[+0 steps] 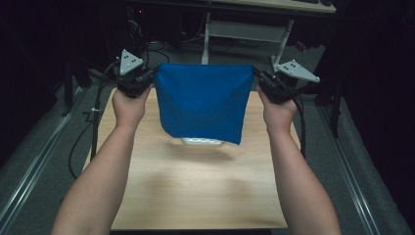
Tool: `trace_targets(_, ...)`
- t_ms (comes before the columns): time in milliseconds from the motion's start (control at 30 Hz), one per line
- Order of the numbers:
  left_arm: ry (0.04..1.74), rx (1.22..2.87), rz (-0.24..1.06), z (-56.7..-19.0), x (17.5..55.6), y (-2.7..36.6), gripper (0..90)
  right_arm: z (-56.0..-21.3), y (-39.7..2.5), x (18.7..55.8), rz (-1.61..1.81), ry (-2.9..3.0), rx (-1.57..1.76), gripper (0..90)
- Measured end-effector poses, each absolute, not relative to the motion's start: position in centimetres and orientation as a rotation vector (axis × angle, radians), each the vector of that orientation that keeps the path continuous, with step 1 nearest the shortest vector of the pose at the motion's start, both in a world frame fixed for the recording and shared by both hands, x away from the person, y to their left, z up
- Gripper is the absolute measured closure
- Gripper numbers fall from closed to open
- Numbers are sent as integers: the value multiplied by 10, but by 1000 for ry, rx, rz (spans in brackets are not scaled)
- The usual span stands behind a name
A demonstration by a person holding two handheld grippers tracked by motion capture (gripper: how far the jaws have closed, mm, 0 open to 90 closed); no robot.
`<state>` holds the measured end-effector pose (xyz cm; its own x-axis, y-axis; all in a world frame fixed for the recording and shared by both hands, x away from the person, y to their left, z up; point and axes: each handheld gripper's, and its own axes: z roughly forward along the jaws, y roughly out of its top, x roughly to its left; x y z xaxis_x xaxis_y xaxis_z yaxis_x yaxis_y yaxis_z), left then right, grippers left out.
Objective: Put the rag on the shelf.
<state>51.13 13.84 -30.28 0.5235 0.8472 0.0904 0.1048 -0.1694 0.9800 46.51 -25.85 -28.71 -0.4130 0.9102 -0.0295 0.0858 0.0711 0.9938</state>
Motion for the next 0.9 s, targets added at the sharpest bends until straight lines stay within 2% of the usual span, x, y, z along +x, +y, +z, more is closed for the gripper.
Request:
trace_targets(233, 871, 1709, 853, -312, 536, 125, 880, -295, -257, 502, 1326, 1640, 1063, 896)
trace_targets(433, 931, 1822, 814, -339, 554, 118, 879, -319, -257, 526, 1222, 1737, 1121, 896)
trace_targets(900, 1015, 1915, 613, -418, 550, 124, 880, -397, -257, 526, 1161, 1879, 1224, 895)
